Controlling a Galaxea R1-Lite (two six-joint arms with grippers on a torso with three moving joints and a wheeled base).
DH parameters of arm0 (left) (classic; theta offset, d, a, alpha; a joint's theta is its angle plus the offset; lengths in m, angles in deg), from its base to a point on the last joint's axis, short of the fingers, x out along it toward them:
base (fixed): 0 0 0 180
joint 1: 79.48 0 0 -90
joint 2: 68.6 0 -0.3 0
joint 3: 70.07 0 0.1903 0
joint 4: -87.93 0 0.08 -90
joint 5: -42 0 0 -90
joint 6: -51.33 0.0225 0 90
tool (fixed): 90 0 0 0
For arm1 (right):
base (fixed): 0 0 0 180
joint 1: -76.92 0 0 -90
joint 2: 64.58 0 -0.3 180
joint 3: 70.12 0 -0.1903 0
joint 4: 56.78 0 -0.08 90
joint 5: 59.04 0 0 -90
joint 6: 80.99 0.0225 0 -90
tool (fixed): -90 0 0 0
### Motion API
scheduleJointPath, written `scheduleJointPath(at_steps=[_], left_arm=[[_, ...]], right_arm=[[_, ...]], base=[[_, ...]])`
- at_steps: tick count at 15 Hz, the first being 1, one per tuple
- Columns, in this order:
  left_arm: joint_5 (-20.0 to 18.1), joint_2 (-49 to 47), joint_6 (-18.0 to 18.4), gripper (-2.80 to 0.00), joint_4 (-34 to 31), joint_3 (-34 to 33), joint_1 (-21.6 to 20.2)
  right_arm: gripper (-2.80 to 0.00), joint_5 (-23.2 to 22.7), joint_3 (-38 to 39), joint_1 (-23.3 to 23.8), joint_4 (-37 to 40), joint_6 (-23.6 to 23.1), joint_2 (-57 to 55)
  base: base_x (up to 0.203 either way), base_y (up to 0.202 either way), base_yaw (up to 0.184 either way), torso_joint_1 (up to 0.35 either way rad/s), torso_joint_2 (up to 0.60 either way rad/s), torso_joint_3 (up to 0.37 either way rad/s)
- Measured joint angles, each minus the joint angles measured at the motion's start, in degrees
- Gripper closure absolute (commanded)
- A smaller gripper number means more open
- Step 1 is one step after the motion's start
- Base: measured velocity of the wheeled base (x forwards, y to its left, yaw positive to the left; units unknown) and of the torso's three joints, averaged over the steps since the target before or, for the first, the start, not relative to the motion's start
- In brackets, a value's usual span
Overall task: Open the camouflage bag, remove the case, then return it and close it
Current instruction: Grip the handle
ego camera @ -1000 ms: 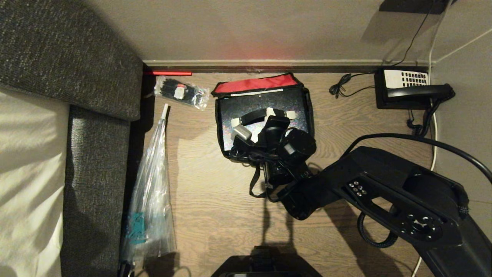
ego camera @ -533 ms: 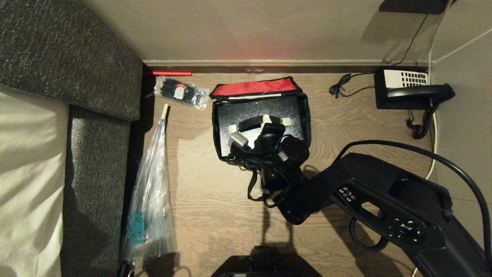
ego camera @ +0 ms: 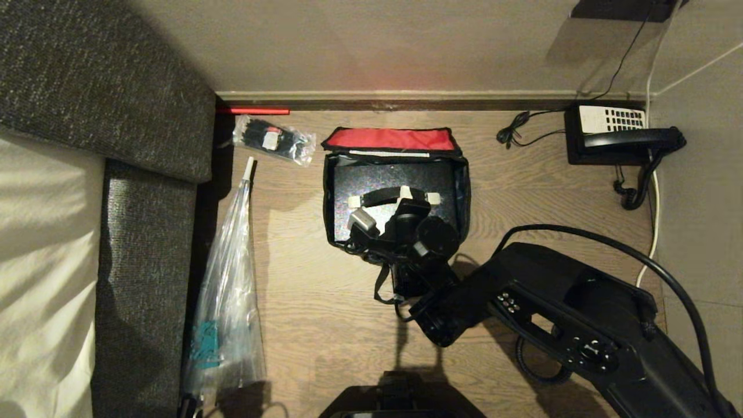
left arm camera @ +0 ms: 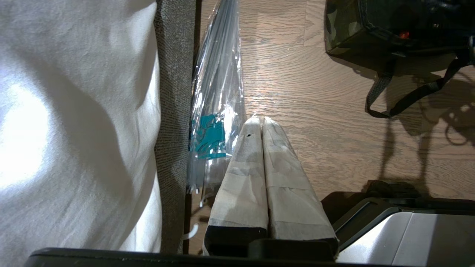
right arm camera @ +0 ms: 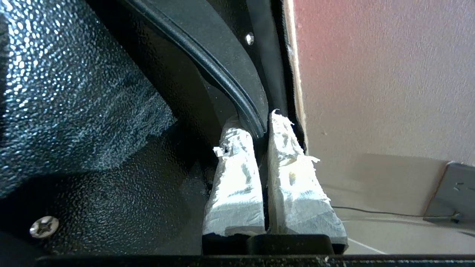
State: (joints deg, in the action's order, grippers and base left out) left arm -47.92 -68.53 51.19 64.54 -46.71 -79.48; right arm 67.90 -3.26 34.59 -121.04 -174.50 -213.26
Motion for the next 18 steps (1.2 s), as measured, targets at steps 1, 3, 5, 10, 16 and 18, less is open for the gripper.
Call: scheduleJointPath(at_steps=[1,3,5,10,16,18], left_arm=[[0.0,0.0,-0.01,0.0,0.02,0.0,0.0],[-0.02,0.0,-0.02,0.0,0.02,0.0,0.0],[0.0,0.0,-0.02,0.0,0.0,0.0,0.0],[0.0,0.0,-0.02,0.0,0.02,0.0,0.0],[-0.01,0.0,0.0,0.0,0.02,0.0,0.0],[0.0,0.0,-0.02,0.0,0.05,0.0,0.0]], right_arm=[[0.0,0.02,-0.05,0.11,0.02,0.09,-0.4],[0.0,0.05,-0.13,0.12,0.0,0.07,-0.96],[-2.8,0.39,-0.3,0.15,-0.02,-0.01,-1.48],[-2.8,0.88,-0.66,0.12,0.11,-0.17,-2.11],[-2.8,0.82,0.05,0.2,0.26,-0.67,-3.46],[-2.8,0.68,-0.24,0.12,0.2,-0.7,-4.04]], base=[[0.0,0.0,0.0,0.0,0.0,0.0],[0.0,0.0,0.0,0.0,0.0,0.0],[0.0,0.0,0.0,0.0,0.0,0.0],[0.0,0.0,0.0,0.0,0.0,0.0],[0.0,0.0,0.0,0.0,0.0,0.0],[0.0,0.0,0.0,0.0,0.0,0.0]])
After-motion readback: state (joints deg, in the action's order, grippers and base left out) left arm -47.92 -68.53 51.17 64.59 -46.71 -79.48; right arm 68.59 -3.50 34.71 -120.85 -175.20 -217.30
